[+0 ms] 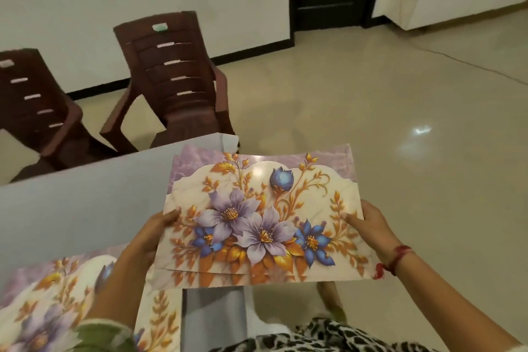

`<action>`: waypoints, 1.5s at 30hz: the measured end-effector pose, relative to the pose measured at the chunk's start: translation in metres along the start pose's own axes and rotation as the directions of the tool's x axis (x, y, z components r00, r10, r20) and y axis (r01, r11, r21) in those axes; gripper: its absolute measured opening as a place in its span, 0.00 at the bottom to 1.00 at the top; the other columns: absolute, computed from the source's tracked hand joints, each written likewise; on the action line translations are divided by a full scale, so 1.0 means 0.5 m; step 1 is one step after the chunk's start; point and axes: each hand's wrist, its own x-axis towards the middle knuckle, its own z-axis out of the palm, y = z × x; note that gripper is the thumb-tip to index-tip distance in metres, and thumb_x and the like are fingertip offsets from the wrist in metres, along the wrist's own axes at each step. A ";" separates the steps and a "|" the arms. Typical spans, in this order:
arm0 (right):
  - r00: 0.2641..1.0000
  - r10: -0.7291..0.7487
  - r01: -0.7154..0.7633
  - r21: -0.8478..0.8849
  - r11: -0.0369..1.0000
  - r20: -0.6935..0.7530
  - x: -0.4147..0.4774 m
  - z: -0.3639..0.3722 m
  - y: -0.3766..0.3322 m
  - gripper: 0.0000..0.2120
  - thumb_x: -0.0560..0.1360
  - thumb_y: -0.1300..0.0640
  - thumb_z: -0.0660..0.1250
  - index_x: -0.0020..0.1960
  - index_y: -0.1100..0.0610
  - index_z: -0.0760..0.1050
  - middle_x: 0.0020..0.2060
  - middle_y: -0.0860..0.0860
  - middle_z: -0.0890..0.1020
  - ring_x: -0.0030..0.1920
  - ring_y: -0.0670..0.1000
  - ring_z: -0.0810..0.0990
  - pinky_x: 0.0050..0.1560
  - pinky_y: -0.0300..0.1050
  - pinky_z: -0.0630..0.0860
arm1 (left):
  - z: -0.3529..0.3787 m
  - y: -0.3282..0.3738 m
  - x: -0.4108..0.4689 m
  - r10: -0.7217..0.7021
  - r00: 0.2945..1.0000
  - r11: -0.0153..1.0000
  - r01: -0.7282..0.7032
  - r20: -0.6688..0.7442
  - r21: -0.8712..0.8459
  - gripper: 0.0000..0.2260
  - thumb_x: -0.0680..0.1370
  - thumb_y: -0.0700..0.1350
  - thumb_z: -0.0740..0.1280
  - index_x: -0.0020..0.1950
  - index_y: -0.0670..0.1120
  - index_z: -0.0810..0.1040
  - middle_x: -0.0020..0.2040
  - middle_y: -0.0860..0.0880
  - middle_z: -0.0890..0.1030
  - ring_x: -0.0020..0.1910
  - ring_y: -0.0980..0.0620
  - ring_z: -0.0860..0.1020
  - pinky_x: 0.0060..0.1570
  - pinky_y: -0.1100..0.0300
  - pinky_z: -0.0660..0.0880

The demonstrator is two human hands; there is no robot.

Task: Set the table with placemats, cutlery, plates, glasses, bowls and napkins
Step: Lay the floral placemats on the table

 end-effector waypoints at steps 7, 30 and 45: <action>0.968 -0.125 0.141 -0.059 0.988 0.217 0.209 -0.059 -0.168 0.09 0.76 0.61 0.67 0.55 0.57 0.74 0.49 0.55 0.82 0.49 0.54 0.82 0.50 0.50 0.79 | 0.068 0.018 0.052 -0.025 0.998 0.946 0.005 -0.059 -0.324 0.16 0.79 0.47 0.61 0.60 0.37 0.76 0.48 0.37 0.82 0.40 0.38 0.82 0.48 0.45 0.78; 0.634 -0.281 0.426 -0.022 0.904 0.720 0.921 0.150 -0.670 0.05 0.76 0.61 0.65 0.50 0.53 0.75 0.49 0.58 0.82 0.47 0.57 0.82 0.41 0.44 0.81 | 0.272 0.307 0.221 -0.082 0.863 0.604 -0.355 -0.499 -0.714 0.17 0.79 0.45 0.59 0.65 0.39 0.73 0.48 0.37 0.82 0.41 0.40 0.82 0.45 0.44 0.79; 0.042 -0.130 0.754 0.054 0.655 0.991 0.794 0.777 -0.741 0.05 0.75 0.64 0.67 0.45 0.55 0.75 0.44 0.56 0.81 0.44 0.54 0.79 0.48 0.52 0.76 | 0.232 0.129 0.174 -0.558 0.471 0.191 -0.729 -0.683 -0.658 0.21 0.80 0.55 0.55 0.62 0.40 0.74 0.46 0.38 0.82 0.40 0.40 0.80 0.43 0.48 0.75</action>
